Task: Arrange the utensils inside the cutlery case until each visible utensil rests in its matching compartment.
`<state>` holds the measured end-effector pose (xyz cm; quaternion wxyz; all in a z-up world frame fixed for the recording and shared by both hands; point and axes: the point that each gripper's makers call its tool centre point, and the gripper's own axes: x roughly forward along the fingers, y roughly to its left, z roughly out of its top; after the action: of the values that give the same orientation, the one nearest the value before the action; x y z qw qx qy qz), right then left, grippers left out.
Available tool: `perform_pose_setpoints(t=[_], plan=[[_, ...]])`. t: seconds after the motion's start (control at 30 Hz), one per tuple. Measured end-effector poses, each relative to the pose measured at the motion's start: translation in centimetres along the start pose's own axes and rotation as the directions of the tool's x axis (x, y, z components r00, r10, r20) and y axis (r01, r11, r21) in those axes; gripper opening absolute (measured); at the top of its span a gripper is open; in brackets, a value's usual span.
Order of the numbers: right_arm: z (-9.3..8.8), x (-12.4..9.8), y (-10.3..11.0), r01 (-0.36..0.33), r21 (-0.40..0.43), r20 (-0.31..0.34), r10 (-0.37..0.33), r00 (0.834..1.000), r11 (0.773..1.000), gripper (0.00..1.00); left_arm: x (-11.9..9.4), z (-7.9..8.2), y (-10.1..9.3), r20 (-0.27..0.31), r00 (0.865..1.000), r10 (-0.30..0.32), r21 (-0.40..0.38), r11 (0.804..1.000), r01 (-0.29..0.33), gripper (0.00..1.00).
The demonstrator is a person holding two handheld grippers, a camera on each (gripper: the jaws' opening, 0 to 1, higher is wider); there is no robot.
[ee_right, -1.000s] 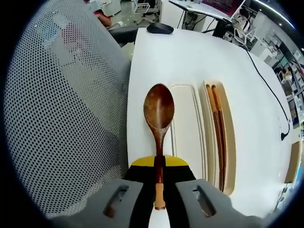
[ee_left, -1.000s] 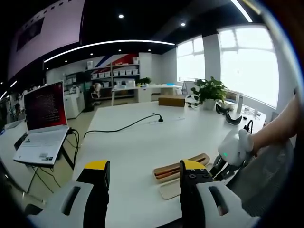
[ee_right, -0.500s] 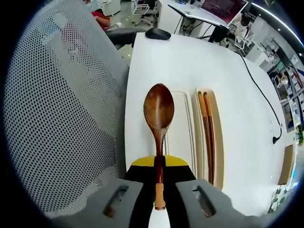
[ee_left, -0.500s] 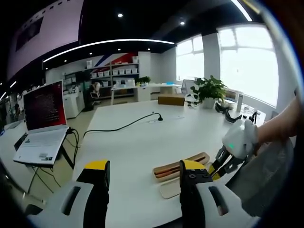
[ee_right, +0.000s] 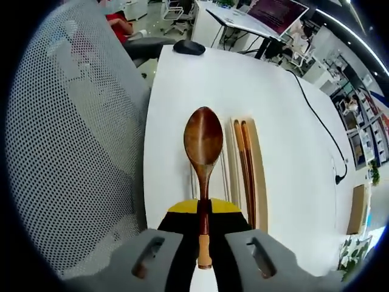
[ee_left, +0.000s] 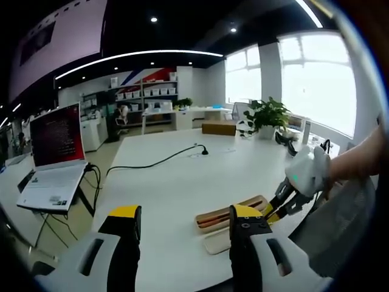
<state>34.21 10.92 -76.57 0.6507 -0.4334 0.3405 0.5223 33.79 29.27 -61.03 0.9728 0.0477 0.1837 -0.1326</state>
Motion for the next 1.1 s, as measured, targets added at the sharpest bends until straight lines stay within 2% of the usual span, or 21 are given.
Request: perform_pose_setpoints(t=[0.17, 0.23, 0.33, 0.4, 0.67, 0.93, 1.1], plan=[[-0.5, -0.1, -1.5, 0.045, -0.01, -0.03, -0.046, 0.999, 0.999, 0.0, 0.0, 0.1, -0.1, 0.004, 1.0, -0.007, -0.007, 1.0, 0.007, 0.59], [-0.3, -0.3, -2.0, 0.049, -0.003, -0.024, -0.049, 0.999, 0.999, 0.0, 0.0, 0.1, 0.0, 0.003, 1.0, -0.005, -0.01, 1.0, 0.005, 0.58], [-0.6, -0.3, -2.9, 0.058, 0.004, -0.03, -0.058, 0.998, 0.998, 0.0, -0.2, 0.5, -0.1, 0.032, 0.999, -0.006, 0.009, 1.0, 0.006, 0.55], [-0.7, -0.3, -3.7, 0.066, 0.013, -0.033, -0.065, 0.997, 0.998, 0.0, -0.2, 0.3, -0.1, 0.022, 1.0, -0.007, 0.008, 1.0, 0.007, 0.55], [0.7, -0.4, -6.3, 0.114, 0.023, -0.001, -0.114, 0.993, 0.993, 0.0, -0.2, 0.4, 0.0, 0.027, 1.0, -0.007, 0.002, 1.0, 0.007, 0.53], [1.1, 0.8, -7.3, 0.102, 0.036, -0.001, -0.102, 0.995, 0.994, 0.0, -0.2, 0.4, 0.0, 0.026, 1.0, -0.01, -0.006, 1.0, 0.01, 0.54], [1.2, 1.6, -7.4, 0.08, 0.069, 0.02, -0.081, 0.996, 0.994, 0.0, -0.2, 0.3, 0.1, 0.022, 1.0, -0.009, -0.007, 1.0, 0.009, 0.5]])
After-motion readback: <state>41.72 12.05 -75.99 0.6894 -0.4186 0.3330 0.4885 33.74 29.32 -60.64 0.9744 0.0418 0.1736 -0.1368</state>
